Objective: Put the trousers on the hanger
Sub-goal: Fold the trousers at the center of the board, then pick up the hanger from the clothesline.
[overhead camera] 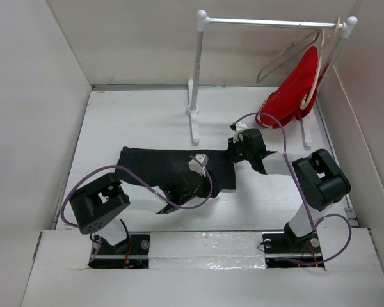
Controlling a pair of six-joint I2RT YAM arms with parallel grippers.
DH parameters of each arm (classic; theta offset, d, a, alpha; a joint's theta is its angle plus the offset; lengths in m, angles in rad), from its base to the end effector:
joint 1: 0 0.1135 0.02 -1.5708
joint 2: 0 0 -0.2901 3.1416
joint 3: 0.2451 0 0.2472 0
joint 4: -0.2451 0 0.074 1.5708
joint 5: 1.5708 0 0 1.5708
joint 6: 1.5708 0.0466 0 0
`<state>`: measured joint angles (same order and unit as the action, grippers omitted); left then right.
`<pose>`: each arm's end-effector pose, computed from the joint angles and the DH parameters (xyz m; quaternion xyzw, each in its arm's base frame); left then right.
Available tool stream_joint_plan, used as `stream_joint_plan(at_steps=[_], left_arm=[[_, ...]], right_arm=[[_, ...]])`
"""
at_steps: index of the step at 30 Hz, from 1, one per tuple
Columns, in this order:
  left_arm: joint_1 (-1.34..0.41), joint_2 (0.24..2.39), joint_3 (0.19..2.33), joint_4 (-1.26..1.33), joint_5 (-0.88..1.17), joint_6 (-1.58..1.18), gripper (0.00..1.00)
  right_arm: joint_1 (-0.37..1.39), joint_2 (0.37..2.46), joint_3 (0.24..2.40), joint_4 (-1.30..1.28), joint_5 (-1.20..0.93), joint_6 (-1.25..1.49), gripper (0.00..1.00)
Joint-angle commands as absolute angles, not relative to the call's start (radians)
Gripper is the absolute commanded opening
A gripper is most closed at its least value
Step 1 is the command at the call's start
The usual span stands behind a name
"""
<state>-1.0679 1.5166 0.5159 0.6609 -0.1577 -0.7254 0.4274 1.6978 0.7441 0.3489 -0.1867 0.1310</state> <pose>0.1497 -0.2570 0.1937 0.0939 0.8098 -0.4095 0.4095 0.3085 0.1500 0.1723 -0.1730 0.8657 0.2068 0.4218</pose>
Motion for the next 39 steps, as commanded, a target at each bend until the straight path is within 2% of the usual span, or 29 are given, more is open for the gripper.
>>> stream_joint_plan(at_steps=[1,7,11,15,20,28,33,39], left_arm=[[-1.069,1.569,0.574,0.713,-0.153,-0.713,0.42],[-1.069,1.635,0.589,0.746,-0.117,-0.732,0.42],[-1.078,1.496,0.591,0.686,-0.132,-0.707,0.42],[-1.078,1.329,0.581,0.577,-0.201,-0.683,0.43],[-1.051,1.206,0.563,0.532,-0.227,-0.678,0.43],[-1.029,1.19,0.534,0.543,-0.212,-0.695,0.43],[-1.029,1.146,0.519,0.519,-0.239,-0.681,0.43],[-1.009,1.088,0.531,0.466,-0.282,-0.66,0.43]], right_arm=[[0.413,1.688,0.81,0.328,-0.201,0.094,0.0],[0.426,1.501,0.721,0.275,-0.186,0.068,0.0],[0.477,1.277,0.576,0.247,-0.158,0.089,0.0],[0.512,1.143,0.425,0.255,-0.189,0.132,0.0],[0.598,1.085,0.319,0.258,-0.144,0.186,0.0],[0.607,1.151,0.272,0.296,-0.118,0.221,0.0],[0.632,0.996,0.281,0.183,-0.083,0.239,0.0],[0.65,0.824,0.455,-0.061,-0.017,0.169,0.0]])
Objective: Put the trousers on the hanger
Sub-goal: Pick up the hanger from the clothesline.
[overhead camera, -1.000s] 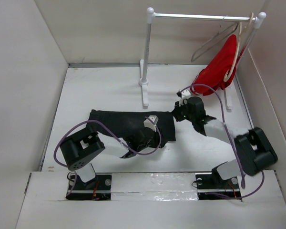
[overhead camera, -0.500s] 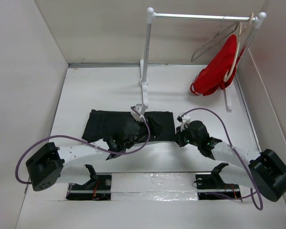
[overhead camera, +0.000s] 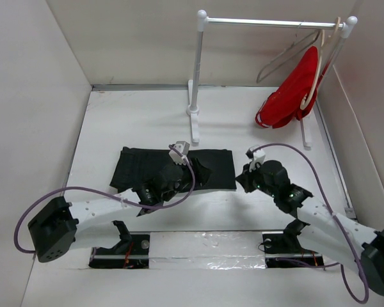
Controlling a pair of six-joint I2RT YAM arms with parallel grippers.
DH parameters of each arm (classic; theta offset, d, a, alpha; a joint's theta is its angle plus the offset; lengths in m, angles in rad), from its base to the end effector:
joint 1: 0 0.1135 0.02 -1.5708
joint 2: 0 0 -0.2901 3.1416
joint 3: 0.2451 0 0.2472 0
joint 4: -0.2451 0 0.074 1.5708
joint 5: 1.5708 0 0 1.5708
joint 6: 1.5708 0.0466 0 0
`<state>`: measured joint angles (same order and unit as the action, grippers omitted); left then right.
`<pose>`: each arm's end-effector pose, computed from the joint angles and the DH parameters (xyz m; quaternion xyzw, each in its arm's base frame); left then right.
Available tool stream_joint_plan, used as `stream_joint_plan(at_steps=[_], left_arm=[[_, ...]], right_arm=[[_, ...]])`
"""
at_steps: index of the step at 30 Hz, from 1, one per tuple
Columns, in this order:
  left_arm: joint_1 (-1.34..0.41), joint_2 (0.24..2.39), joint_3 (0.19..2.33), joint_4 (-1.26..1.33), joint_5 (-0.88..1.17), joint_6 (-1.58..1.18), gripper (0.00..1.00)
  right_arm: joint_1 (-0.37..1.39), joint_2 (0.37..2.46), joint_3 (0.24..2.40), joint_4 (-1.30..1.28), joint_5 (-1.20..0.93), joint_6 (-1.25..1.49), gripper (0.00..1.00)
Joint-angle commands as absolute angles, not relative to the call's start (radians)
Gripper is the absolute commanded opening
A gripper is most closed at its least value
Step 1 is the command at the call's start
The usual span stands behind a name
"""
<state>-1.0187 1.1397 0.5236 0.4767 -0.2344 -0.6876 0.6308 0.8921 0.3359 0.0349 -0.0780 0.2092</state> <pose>0.1389 -0.2049 0.2709 0.0478 0.7519 -0.4329 0.4950 0.1413 0.1077 0.2037 -0.2000 0.8416 0.2349 0.4433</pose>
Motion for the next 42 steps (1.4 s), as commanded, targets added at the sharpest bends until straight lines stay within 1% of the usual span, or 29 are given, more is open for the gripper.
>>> stream_joint_plan(at_steps=[1,2,3,4,5,6,8,9,11,12,13,14,15,16,17,18,20,21,23,26,32,36,42], left_arm=[[-1.009,1.06,0.528,0.453,-0.297,-0.661,0.43],[-1.009,1.045,0.519,0.451,-0.313,-0.663,0.42],[-1.009,1.031,0.515,0.448,-0.333,-0.661,0.41],[-1.009,1.01,0.514,0.442,-0.34,-0.658,0.4],[-1.009,1.0,0.514,0.437,-0.347,-0.655,0.36],[-1.009,0.994,0.508,0.433,-0.359,-0.653,0.24],[-1.009,0.974,0.496,0.414,-0.376,-0.669,0.14],[-1.009,0.966,0.488,0.404,-0.394,-0.678,0.08],[-1.009,0.94,0.482,0.37,-0.409,-0.683,0.07],[-1.009,0.931,0.47,0.361,-0.428,-0.683,0.07],[-1.009,0.92,0.462,0.351,-0.434,-0.683,0.07],[-1.009,0.901,0.456,0.347,-0.439,-0.674,0.07],[-1.009,0.891,0.45,0.339,-0.445,-0.663,0.1],[-1.009,0.884,0.449,0.333,-0.448,-0.652,0.12],[-1.009,0.873,0.449,0.325,-0.459,-0.643,0.14],[-1.009,0.87,0.448,0.315,-0.478,-0.629,0.18],[-1.009,0.864,0.442,0.316,-0.489,-0.62,0.2],[-1.009,0.862,0.434,0.318,-0.489,-0.612,0.22],[-1.009,0.859,0.423,0.336,-0.479,-0.607,0.24],[-1.009,0.861,0.403,0.365,-0.462,-0.609,0.25],[-1.009,0.864,0.385,0.38,-0.44,-0.615,0.26],[-1.009,0.864,0.368,0.382,-0.428,-0.629,0.26],[-1.009,0.867,0.37,0.382,-0.416,-0.634,0.26]], right_arm=[[0.65,0.786,0.53,-0.098,-0.006,0.152,0.0],[0.65,0.772,0.576,-0.121,0.026,0.121,0.0],[0.65,0.764,0.625,-0.149,0.11,0.114,0.0],[0.64,0.758,0.725,-0.17,0.142,0.098,0.0],[0.617,0.761,0.773,-0.167,0.162,0.081,0.0],[0.601,0.765,0.817,-0.158,0.193,0.051,0.0],[0.556,0.816,0.906,-0.14,0.216,0.034,0.0],[0.495,0.839,1.005,-0.146,0.207,0.032,0.0],[0.428,0.923,1.098,-0.146,0.183,0.037,0.0],[0.36,0.955,1.182,-0.144,0.17,0.063,0.0],[0.323,0.989,1.219,-0.143,0.161,0.08,0.01],[0.284,1.024,1.254,-0.134,0.144,0.095,0.11],[0.244,1.099,1.323,-0.133,0.079,0.136,0.18],[0.173,1.136,1.351,-0.127,0.03,0.161,0.27],[0.143,1.172,1.371,-0.095,-0.015,0.185,0.47],[0.12,1.233,1.388,-0.068,-0.109,0.24,0.54],[0.077,1.285,1.425,-0.013,-0.175,0.296,0.64],[0.077,1.307,1.439,-0.008,-0.22,0.336,0.67],[0.077,1.359,1.485,0.032,-0.227,0.356,0.73],[0.077,1.414,1.551,0.009,-0.203,0.365,0.77],[0.055,1.488,1.548,0.124,-0.264,0.478,0.77],[0.055,1.548,1.574,0.133,-0.271,0.518,0.77],[0.044,1.566,1.554,0.175,-0.251,0.581,0.77]])
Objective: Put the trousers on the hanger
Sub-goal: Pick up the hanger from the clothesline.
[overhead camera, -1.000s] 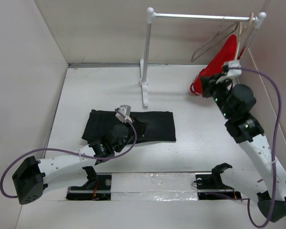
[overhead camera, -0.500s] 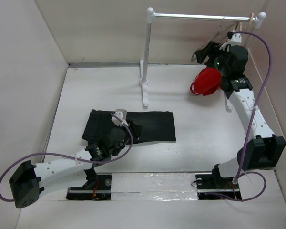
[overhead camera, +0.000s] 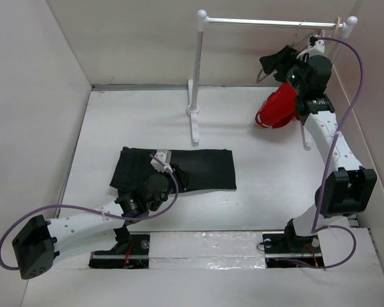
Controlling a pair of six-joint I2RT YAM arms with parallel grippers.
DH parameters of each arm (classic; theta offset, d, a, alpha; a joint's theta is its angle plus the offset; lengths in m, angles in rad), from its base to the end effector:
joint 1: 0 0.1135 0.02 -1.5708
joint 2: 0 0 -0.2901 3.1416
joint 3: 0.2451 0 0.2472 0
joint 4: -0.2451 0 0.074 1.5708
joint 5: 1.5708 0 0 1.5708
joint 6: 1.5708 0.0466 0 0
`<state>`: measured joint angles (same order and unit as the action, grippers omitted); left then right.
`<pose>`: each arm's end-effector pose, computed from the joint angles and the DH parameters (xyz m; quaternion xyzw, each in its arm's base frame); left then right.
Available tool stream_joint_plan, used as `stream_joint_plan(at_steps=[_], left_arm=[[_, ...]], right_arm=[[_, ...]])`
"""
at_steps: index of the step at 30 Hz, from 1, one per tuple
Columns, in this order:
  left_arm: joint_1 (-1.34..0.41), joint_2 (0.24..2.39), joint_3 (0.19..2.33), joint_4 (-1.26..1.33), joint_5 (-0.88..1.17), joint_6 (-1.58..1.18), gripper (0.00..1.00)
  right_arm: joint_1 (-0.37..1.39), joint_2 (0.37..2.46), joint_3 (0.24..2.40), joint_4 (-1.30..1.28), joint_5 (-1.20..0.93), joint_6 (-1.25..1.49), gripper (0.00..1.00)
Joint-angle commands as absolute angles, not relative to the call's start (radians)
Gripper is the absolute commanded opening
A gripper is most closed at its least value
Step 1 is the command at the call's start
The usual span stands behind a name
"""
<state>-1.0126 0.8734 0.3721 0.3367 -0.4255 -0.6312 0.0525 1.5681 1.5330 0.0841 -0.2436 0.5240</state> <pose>0.1157 -0.1490 0.2541 0.0073 0.7580 -0.3532 0.5483 0.3790 0.0312 0.4610 0.0743 0.6861 0.2847 0.6654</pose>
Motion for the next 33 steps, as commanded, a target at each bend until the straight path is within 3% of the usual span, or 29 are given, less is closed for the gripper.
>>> stream_joint_plan(at_steps=[1,11,27,33], left_arm=[[-1.009,0.868,0.373,0.382,-0.413,-0.634,0.26],[-1.009,0.914,0.406,0.364,-0.388,-0.638,0.26],[-1.019,0.93,0.406,0.411,-0.407,-0.666,0.26],[-1.028,0.951,0.426,0.408,-0.393,-0.67,0.26]], right_arm=[[0.044,1.584,1.558,0.178,-0.259,0.59,0.77],[0.026,1.666,1.556,0.307,-0.31,0.698,0.7],[0.008,1.637,1.479,0.434,-0.411,0.744,0.33],[-0.002,1.595,1.459,0.428,-0.44,0.729,0.32]])
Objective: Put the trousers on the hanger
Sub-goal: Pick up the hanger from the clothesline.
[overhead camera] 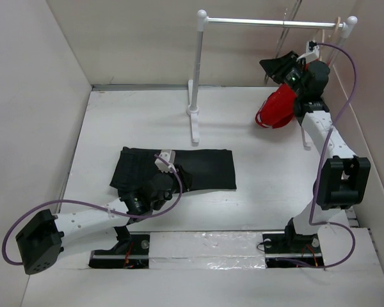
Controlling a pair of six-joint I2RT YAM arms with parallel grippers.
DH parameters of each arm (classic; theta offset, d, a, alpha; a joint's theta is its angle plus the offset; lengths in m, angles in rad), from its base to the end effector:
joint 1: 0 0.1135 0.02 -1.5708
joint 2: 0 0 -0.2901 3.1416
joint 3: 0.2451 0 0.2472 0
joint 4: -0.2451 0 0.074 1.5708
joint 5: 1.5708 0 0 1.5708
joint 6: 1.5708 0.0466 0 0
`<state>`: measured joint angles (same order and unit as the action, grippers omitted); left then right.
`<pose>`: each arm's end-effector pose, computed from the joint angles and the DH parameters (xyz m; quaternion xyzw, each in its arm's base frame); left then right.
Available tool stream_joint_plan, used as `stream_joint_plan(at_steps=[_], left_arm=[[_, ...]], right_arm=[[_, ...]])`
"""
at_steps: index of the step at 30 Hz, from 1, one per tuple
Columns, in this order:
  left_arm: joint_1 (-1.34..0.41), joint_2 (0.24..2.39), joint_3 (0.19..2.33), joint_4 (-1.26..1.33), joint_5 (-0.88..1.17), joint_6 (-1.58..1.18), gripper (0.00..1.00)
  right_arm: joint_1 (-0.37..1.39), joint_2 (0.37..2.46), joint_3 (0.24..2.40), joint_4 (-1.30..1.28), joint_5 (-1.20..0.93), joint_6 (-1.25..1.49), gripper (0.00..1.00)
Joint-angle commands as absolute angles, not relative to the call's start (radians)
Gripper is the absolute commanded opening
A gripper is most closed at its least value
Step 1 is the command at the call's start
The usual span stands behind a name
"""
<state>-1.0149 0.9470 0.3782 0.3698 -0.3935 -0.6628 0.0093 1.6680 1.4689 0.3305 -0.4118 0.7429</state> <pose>0.1205 -0.1601 0.2472 0.0110 0.7689 -0.3610 0.5277 0.4106 0.0225 0.4289 0.0879 0.6574 0.3957 0.6352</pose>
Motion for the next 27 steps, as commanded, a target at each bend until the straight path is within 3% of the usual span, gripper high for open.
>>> stream_joint_plan(at_steps=[1,15,22,27], left_arm=[[-1.028,0.954,0.431,0.402,-0.397,-0.67,0.26],[-1.049,0.956,0.589,0.416,-0.379,-0.565,0.31],[-1.049,0.996,0.637,0.449,-0.376,-0.543,0.45],[-1.049,1.043,0.696,0.475,-0.371,-0.522,0.48]], right_arm=[[-0.002,1.591,1.445,0.426,-0.44,0.726,0.32],[-0.011,1.514,1.298,0.489,-0.532,0.701,0.28],[-0.011,1.47,1.217,0.529,-0.563,0.701,0.27],[-0.011,1.456,1.16,0.6,-0.597,0.722,0.26]])
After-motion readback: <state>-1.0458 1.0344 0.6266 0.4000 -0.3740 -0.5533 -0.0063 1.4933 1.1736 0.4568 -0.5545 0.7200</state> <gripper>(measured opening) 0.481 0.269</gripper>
